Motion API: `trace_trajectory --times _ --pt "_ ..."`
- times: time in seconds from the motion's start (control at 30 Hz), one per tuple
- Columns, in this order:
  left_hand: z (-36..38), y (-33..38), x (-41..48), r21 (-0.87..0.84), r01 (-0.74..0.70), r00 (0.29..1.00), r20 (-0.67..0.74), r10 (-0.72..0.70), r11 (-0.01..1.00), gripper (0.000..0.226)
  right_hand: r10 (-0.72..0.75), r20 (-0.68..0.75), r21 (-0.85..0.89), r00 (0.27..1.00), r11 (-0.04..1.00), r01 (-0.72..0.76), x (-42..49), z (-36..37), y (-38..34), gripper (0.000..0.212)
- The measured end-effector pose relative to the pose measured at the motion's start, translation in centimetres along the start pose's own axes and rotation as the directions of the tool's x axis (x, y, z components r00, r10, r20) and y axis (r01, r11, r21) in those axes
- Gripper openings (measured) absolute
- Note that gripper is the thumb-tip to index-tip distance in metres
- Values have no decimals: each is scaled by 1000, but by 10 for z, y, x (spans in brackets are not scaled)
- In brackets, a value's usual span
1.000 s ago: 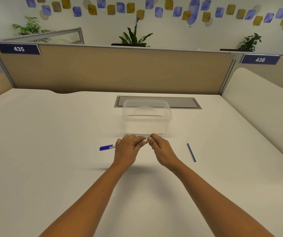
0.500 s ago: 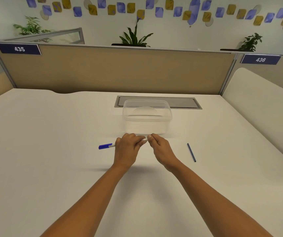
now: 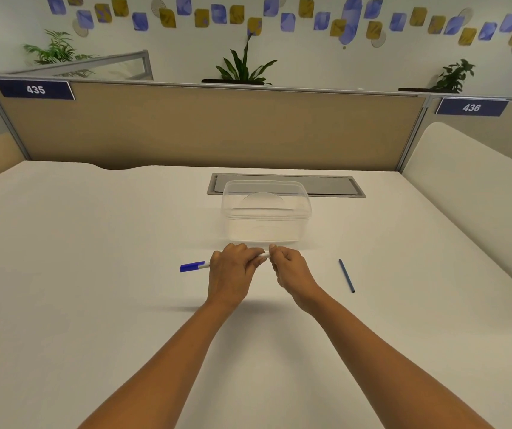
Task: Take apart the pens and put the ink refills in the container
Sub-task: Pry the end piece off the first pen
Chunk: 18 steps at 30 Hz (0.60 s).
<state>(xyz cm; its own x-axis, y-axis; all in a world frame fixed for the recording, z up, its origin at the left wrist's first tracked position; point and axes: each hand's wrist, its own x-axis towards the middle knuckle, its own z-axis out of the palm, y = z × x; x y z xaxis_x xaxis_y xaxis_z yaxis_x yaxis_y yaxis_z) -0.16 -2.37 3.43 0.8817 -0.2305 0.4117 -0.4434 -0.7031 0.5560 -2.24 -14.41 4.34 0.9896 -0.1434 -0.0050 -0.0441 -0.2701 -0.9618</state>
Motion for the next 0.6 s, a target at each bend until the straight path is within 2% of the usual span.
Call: trace_trajectory --times 0.17,0.27,0.33,0.6 --pt "-2 -3 1 9 22 999 35 -22 1000 27 -156 19 -186 988 970 157 0 -2 0 40" --pt "-4 -4 1 29 30 998 55 -32 999 28 -248 66 -265 967 930 257 -1 -4 4 28" --pt "-6 -5 2 33 48 997 62 -50 998 28 -282 104 -286 954 910 301 -1 -5 6 21" --pt "-10 -7 4 16 58 990 125 -59 998 30 -351 155 -320 923 866 383 1 -11 9 15"
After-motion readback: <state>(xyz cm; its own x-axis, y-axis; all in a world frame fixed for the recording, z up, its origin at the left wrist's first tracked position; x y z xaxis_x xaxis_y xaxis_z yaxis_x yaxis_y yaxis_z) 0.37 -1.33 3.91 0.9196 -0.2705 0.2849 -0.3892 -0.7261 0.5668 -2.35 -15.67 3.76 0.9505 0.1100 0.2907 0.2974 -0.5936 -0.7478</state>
